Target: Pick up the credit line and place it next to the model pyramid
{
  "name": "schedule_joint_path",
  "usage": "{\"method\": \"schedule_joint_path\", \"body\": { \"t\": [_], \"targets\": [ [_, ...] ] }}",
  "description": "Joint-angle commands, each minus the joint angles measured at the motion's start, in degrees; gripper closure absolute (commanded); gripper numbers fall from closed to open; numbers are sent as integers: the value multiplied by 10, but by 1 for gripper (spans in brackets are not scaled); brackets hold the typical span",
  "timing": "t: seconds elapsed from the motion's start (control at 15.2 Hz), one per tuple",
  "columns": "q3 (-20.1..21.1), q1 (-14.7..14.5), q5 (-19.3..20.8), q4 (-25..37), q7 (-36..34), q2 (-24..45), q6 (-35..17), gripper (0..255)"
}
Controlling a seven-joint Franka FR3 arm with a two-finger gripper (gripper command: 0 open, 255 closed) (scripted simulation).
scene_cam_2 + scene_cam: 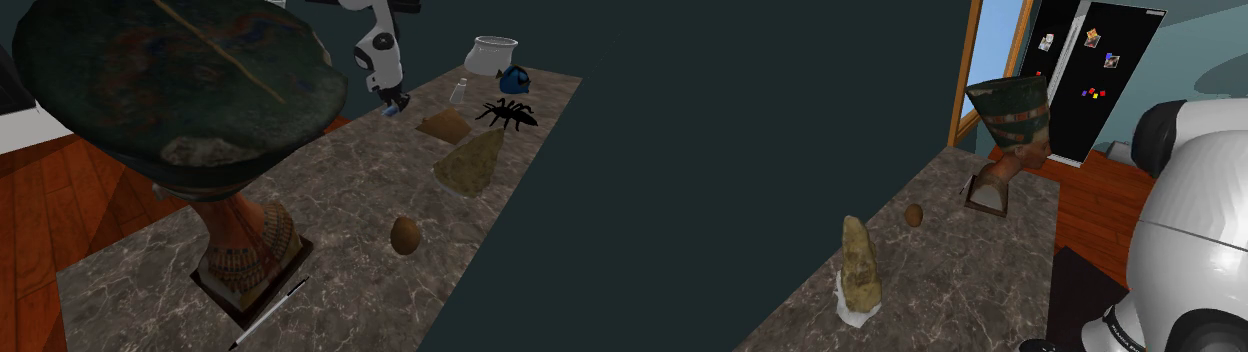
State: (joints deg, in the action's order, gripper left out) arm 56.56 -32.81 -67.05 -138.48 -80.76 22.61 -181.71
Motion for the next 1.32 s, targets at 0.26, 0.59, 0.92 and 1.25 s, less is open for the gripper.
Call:
{"method": "schedule_joint_path", "body": {
  "t": [0.26, 0.59, 0.92, 1.25],
  "targets": [
    [15, 14, -7, 8, 34, 47, -36, 255],
    [15, 14, -7, 8, 34, 46, -36, 255],
    [15, 14, -7, 8, 34, 46, -36, 0],
    [56, 83, -34, -46, 3, -104, 79, 0]
  ]
}}
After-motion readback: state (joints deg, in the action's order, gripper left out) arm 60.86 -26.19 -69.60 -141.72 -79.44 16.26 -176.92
